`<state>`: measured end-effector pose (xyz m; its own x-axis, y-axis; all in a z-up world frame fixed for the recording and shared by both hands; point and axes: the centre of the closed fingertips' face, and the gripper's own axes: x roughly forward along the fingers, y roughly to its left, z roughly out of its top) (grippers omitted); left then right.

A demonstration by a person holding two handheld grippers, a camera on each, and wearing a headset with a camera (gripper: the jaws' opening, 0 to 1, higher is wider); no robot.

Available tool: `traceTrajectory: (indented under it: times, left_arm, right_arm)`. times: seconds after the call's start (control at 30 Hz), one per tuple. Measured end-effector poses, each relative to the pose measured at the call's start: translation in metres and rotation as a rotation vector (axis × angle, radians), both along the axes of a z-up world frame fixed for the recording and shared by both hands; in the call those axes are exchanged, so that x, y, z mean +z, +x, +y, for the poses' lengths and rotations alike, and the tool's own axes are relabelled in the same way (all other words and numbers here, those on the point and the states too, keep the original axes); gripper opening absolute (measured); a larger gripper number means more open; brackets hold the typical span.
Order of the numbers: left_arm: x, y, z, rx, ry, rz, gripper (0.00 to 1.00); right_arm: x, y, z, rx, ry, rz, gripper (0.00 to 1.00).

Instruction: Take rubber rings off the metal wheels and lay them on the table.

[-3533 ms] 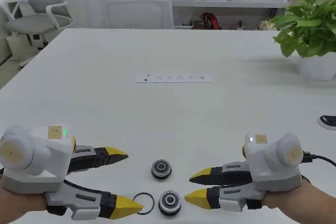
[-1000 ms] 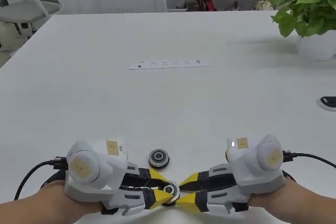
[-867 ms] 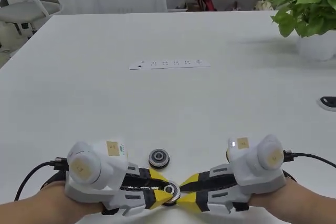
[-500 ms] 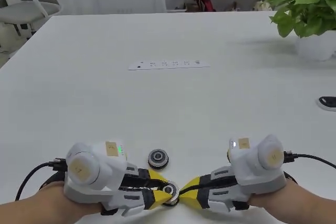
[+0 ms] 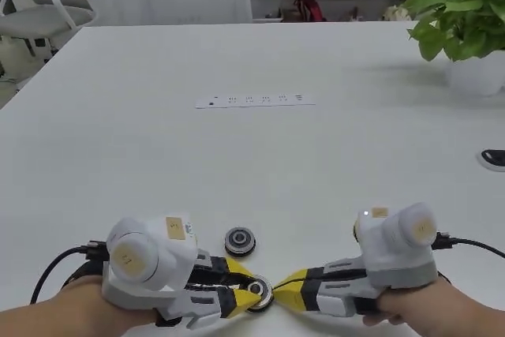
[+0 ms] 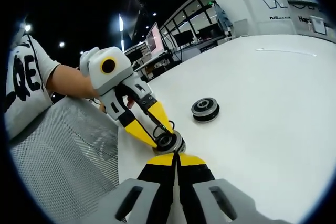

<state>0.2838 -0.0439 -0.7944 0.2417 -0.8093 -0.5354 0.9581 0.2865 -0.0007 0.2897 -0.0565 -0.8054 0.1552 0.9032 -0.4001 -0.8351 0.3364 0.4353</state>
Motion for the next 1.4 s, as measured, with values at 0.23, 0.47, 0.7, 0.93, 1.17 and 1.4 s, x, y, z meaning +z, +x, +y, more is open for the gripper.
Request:
traceTrajectory:
  times: [0.23, 0.47, 0.7, 0.93, 1.17, 1.4]
  left_arm:
    - [0.0, 0.0, 0.0, 0.003, 0.007, -0.007, 0.12]
    - [-0.001, 0.0, -0.001, 0.005, 0.02, -0.013, 0.12]
    - [-0.001, 0.0, -0.001, 0.002, 0.029, -0.018, 0.12]
    - [-0.001, 0.0, -0.001, -0.001, 0.03, -0.018, 0.12]
    - [-0.001, 0.0, -0.001, 0.0, 0.025, -0.014, 0.12]
    - [0.0, 0.0, -0.001, 0.006, 0.012, -0.006, 0.12]
  right_arm:
    - [0.007, 0.003, 0.002, -0.028, 0.042, 0.007, 0.0]
    - [0.01, 0.001, 0.005, -0.024, 0.05, 0.014, 0.0]
    - [0.014, -0.003, 0.011, 0.021, 0.025, -0.018, 0.0]
    - [0.015, -0.006, 0.014, 0.042, 0.027, -0.035, 0.0]
    - [0.018, -0.01, 0.016, 0.06, 0.034, -0.049, 0.0]
    - [0.024, -0.019, 0.023, 0.121, 0.053, -0.075, 0.0]
